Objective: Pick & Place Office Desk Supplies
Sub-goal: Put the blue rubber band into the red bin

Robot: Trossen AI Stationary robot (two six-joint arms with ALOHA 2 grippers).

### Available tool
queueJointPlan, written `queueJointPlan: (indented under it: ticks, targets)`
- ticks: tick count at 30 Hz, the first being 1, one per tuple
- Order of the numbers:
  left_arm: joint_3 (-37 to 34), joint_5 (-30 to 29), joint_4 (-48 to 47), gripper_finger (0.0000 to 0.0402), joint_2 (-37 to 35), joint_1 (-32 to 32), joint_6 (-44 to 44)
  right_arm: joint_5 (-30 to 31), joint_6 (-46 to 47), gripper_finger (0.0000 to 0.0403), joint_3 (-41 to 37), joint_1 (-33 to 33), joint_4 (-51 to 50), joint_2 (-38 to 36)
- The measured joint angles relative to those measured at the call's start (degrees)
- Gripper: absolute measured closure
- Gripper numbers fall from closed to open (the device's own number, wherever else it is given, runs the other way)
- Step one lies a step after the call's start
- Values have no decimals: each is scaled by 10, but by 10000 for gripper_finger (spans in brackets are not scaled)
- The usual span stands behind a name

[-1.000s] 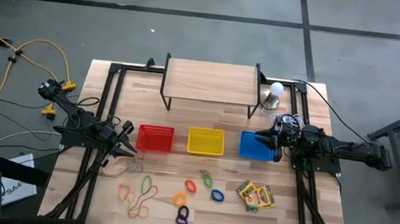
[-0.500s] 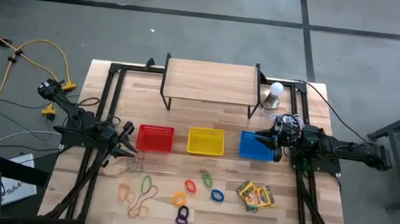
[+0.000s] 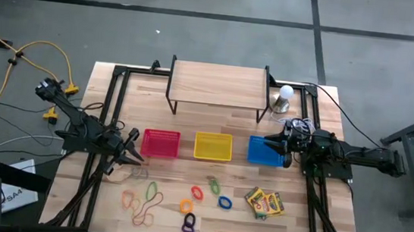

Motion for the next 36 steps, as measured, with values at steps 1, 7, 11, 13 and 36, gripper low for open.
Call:
queueJointPlan:
  ticks: [1, 7, 11, 13, 36]
  targets:
    - [6, -4, -6, 333, 9, 0, 0, 0, 0, 309, 0, 0, 0, 0]
    - [63, -27, -54, 333, 75, 0, -2, 0, 0, 309, 0, 0, 0, 0]
    - [109, -27, -102, 333, 126, 0, -5, 0, 0, 309, 0, 0, 0, 0]
    - [134, -27, -126, 333, 154, 0, -8, 0, 0, 309, 0, 0, 0, 0]
    - [268, -32, -298, 333, 419, -54, -146, 0, 0, 309, 0, 0, 0, 0]
